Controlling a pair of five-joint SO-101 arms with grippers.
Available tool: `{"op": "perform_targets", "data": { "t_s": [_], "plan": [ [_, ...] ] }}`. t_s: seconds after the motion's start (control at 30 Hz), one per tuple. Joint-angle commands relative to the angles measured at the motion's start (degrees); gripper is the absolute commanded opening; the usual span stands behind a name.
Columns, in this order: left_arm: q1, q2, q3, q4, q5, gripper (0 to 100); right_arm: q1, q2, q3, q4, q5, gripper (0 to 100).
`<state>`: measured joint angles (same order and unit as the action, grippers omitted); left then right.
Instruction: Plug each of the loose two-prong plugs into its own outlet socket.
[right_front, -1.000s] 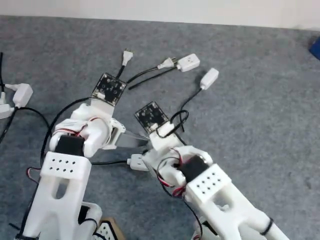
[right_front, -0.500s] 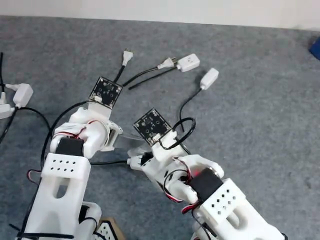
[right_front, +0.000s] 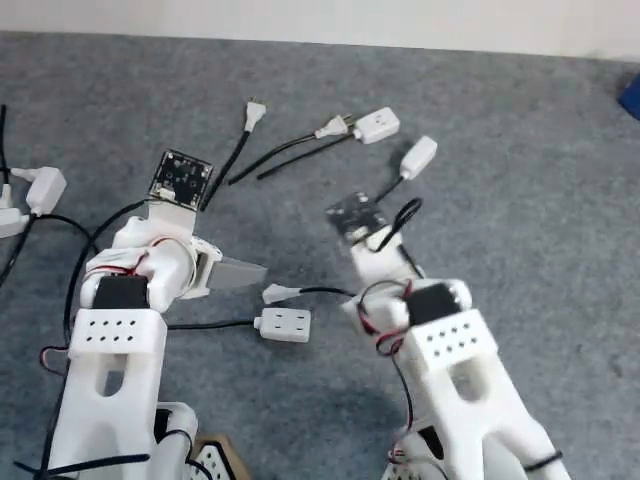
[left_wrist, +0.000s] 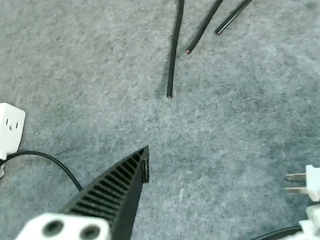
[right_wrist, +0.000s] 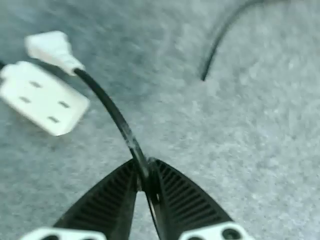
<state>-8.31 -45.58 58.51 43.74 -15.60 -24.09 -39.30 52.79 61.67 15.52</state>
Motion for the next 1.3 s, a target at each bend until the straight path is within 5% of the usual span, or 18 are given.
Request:
{"op": "perform_targets", "data": {
  "t_s": [0.0, 0.13, 0.23, 0.47, 0.73, 1.27],
  "plan": [
    [-1.54, -0.13, -0.57, -0.62, 0.53, 55, 1.36, 5.49, -5.76, 2.42, 4.31, 3.9],
    [-5.32, -0.13, -0.57, 2.46, 0.62, 55, 0.84, 14.2, -13.23, 6.73, 9.49, 19.5],
    [-5.93, -0.13, -2.07, 7.82, 3.43, 55, -6.37, 20.18, -20.35, 7.16, 14.15, 29.8],
    [-9.8, -0.13, -3.47, 14.33, 5.8, 55, -22.9, 34.68, -33.01, 7.08, 17.85, 25.0],
    [-13.85, -0.13, -3.12, 14.59, 2.2, 55, -21.32, 49.19, -38.81, 3.38, 20.92, 23.1],
    [-13.76, -0.13, -0.84, 14.24, -0.53, 55, -16.04, 49.01, -39.43, 1.19, 22.68, 23.1]
  ]
}}
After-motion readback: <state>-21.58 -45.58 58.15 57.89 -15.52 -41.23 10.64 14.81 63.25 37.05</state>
